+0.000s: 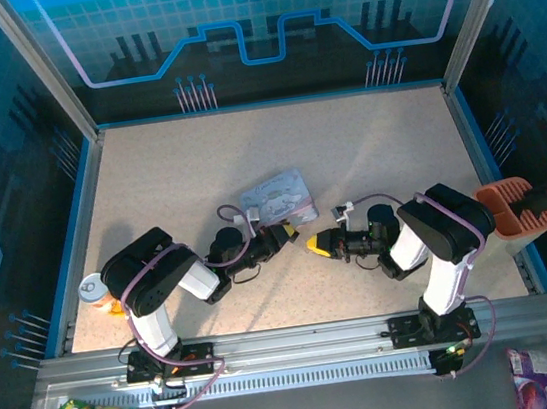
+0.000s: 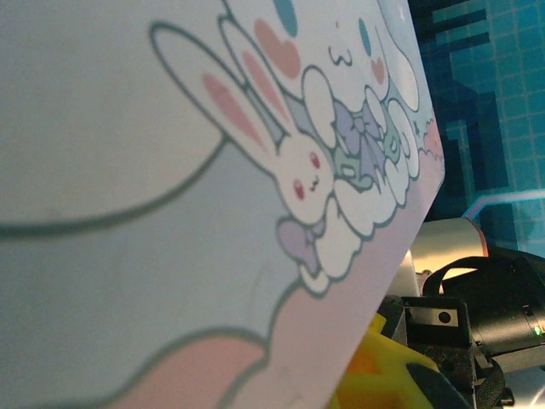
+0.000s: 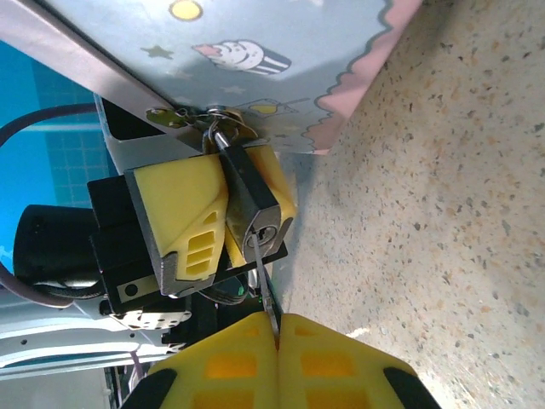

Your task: Unlock a padlock with a key

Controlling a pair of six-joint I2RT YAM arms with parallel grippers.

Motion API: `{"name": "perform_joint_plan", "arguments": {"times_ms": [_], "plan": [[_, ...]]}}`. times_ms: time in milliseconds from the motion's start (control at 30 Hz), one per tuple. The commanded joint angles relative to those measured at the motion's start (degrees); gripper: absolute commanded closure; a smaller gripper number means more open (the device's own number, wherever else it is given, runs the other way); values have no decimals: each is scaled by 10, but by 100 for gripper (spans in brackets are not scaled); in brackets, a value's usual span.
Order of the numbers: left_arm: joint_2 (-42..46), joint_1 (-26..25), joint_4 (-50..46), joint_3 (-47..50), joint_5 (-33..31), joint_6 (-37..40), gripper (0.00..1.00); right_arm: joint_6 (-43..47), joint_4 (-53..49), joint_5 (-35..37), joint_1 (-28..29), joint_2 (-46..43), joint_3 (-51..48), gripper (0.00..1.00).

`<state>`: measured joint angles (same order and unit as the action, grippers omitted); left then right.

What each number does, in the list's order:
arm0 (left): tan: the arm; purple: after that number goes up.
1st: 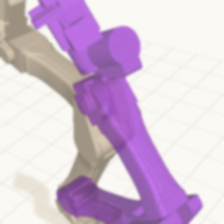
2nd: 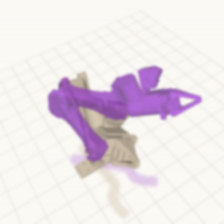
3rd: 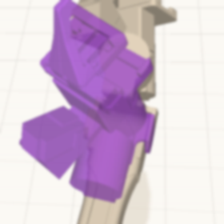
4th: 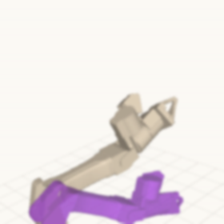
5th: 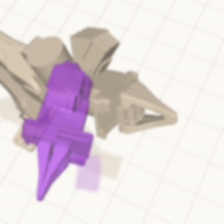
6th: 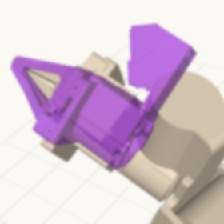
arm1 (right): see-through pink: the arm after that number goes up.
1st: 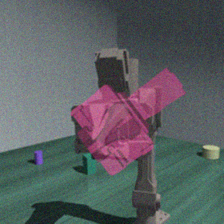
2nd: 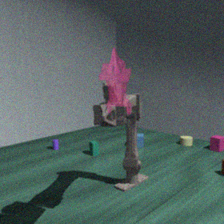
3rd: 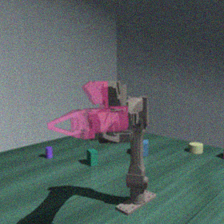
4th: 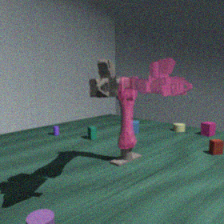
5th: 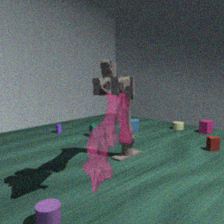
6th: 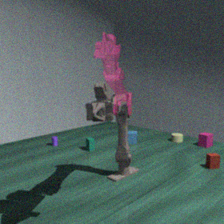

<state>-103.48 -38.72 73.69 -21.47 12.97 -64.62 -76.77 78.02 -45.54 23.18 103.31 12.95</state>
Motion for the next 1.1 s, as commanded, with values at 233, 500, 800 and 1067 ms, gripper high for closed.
{"name": "perform_joint_plan", "arguments": {"times_ms": [233, 500, 800, 1067], "plan": [[-5, 3, 50, -4, 21, -18, 91, -4, 34, -13, -3, 12, 5, 100], [11, 3, 18, -12, 16, -32, 92, 2, 35, -8, 3, 17, 8, 100], [17, 3, 7, -14, 15, -30, 92, -1, 34, -6, 9, 5, 15, 100], [5, 0, 28, -15, 18, -41, 92, -5, 34, -5, 15, -5, 15, 100]]}}
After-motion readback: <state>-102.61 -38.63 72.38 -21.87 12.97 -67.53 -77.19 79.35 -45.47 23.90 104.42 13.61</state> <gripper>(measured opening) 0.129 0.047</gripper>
